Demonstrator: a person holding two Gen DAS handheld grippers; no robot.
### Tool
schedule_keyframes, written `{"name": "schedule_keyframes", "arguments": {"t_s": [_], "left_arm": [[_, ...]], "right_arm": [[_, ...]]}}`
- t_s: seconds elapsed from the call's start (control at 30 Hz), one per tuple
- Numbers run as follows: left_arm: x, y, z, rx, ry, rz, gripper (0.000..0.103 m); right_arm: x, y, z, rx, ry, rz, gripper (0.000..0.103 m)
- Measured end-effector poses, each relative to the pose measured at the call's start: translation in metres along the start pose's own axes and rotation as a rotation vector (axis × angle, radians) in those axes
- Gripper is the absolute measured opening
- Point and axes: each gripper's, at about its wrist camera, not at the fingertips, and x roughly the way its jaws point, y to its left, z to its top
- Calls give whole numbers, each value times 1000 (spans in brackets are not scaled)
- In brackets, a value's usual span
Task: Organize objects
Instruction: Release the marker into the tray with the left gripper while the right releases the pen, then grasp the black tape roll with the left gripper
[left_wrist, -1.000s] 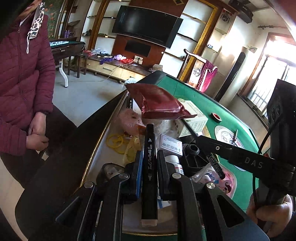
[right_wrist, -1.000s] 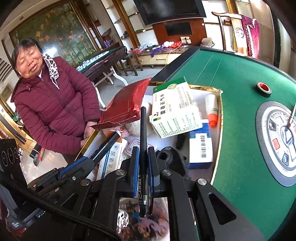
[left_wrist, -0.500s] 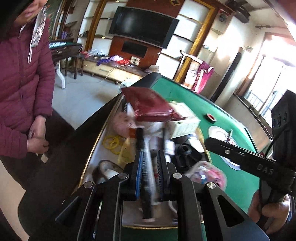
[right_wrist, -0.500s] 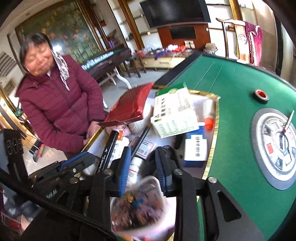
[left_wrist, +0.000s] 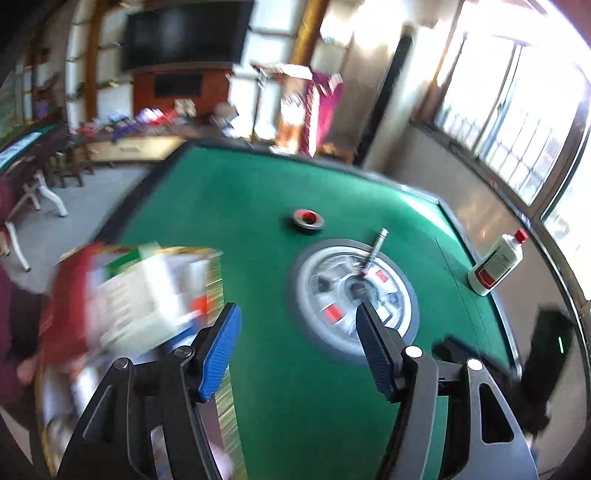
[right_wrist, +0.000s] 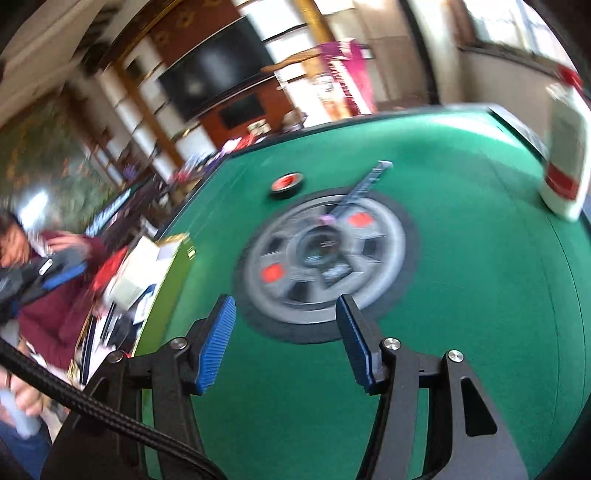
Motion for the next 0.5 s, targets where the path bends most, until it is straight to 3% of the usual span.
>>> {"name": "schedule_keyframes", "arguments": {"t_s": [0.13, 0.33, 0.5], "left_arm": [[88, -31, 59, -31, 59, 50, 58], [191, -33, 98, -110, 176, 53, 58], [232, -30, 116, -96, 194, 91, 58]], "right_arm": [[-5, -30, 8, 91, -40, 13, 56], [-4, -43, 7, 166, -23, 73, 56], [4, -48, 2, 198, 14, 121, 56]]}}
